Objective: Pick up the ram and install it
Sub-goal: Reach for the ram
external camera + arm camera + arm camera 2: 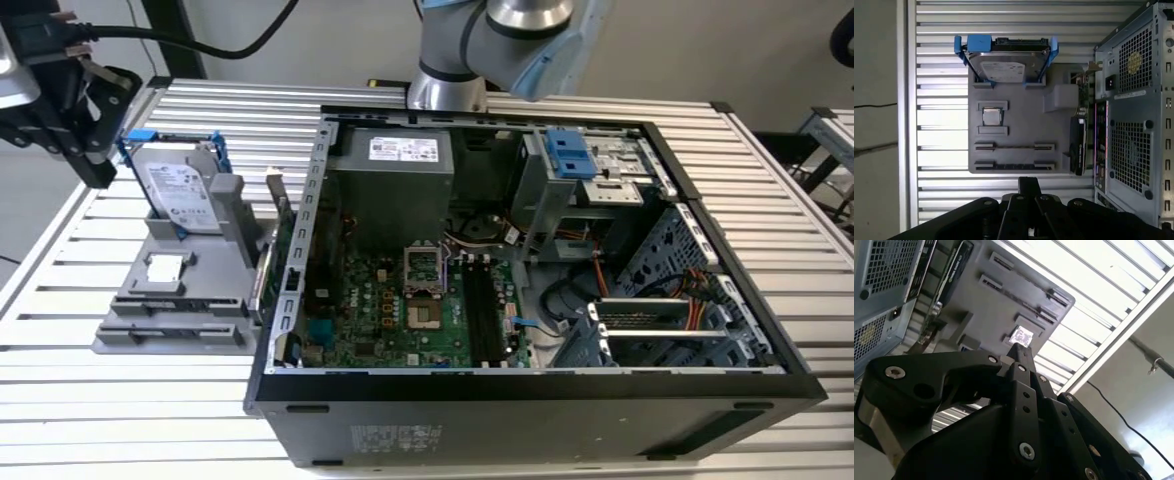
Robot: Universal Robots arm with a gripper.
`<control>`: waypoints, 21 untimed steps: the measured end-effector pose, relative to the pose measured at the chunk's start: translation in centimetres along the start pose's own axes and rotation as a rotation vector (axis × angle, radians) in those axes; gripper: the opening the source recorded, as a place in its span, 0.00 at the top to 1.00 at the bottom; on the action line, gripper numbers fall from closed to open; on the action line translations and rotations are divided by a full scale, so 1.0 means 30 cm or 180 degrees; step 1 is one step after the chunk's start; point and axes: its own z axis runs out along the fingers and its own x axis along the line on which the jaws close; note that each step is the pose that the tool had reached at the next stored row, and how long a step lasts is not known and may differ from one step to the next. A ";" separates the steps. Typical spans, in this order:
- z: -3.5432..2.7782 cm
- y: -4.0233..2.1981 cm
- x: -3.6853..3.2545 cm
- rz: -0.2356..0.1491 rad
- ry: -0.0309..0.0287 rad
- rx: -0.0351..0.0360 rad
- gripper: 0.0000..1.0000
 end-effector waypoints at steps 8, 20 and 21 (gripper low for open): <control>-0.001 -0.023 0.000 -0.0023 0.0001 -0.0001 1.00; -0.001 -0.023 0.000 -0.0037 0.0002 -0.0001 1.00; -0.001 -0.023 0.000 -0.0047 0.0002 -0.0001 1.00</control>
